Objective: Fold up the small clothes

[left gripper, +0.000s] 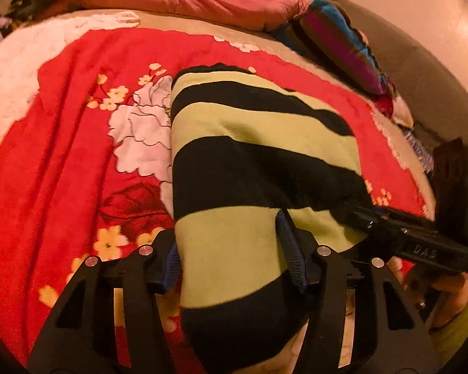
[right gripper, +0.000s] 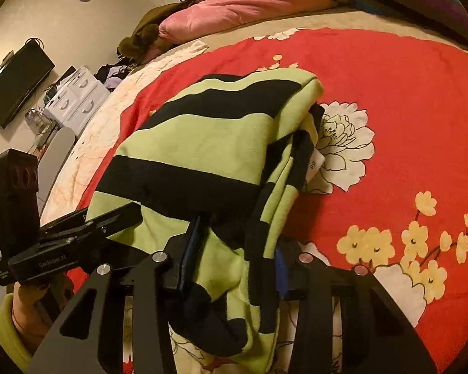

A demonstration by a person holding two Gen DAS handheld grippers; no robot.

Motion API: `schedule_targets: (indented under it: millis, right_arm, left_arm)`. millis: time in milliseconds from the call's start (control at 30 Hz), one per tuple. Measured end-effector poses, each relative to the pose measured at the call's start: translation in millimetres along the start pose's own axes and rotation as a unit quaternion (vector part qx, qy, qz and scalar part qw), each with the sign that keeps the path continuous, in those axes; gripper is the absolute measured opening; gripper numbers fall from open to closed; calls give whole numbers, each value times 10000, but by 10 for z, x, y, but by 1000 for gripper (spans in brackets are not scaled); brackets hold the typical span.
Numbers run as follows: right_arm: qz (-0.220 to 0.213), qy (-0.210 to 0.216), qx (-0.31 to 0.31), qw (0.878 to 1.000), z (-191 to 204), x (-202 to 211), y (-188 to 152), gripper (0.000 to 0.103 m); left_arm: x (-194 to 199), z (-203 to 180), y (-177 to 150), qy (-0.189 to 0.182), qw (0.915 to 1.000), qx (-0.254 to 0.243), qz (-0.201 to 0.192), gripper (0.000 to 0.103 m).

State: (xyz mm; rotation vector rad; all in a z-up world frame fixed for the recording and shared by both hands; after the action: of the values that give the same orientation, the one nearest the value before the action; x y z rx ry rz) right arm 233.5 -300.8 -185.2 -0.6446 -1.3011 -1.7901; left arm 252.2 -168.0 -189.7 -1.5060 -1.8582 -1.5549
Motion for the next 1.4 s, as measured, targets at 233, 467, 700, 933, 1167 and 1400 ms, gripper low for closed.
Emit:
schedule_targets:
  millis: [233, 467, 700, 933, 1167, 1400]
  right_arm:
    - [19, -105, -152, 9998, -85, -34, -74, 44]
    - [-41, -374, -185, 9991, -132, -2, -69, 54]
    - [-97, -620, -141, 9979, -192, 87, -68, 67]
    - [-159, -850, -177, 9961, -240, 175, -44, 77]
    - [-341, -966, -266, 9944, -276, 348, 10, 90]
    - [-677, -1050, -221, 9919, -231, 625, 53, 98]
  left_arm:
    - [-49, 22, -66, 259, 9994, -198, 107, 52]
    - [-48, 46, -76, 335, 9991, -216, 120, 57]
    - [-26, 47, -88, 402, 9988, -248, 141, 60]
    - [15, 75, -93, 544, 9981, -270, 126, 69]
    - [163, 95, -56, 733, 9970, -237, -42, 84]
    - [459, 29, 74, 890, 9949, -175, -438, 94]
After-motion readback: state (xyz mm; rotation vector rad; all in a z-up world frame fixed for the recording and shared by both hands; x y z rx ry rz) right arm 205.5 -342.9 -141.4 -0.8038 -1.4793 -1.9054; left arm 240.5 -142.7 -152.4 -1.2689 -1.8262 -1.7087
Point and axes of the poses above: each gripper's, at about its wrist camera, not at the fingertips, and x roughly against the way its jaws point, z to its left, y to its top, the point moved 10 cm from there along -x, roughly the way its jaws point, and after that the axes turned 4 degrees about -y, right-handed, at the moved point
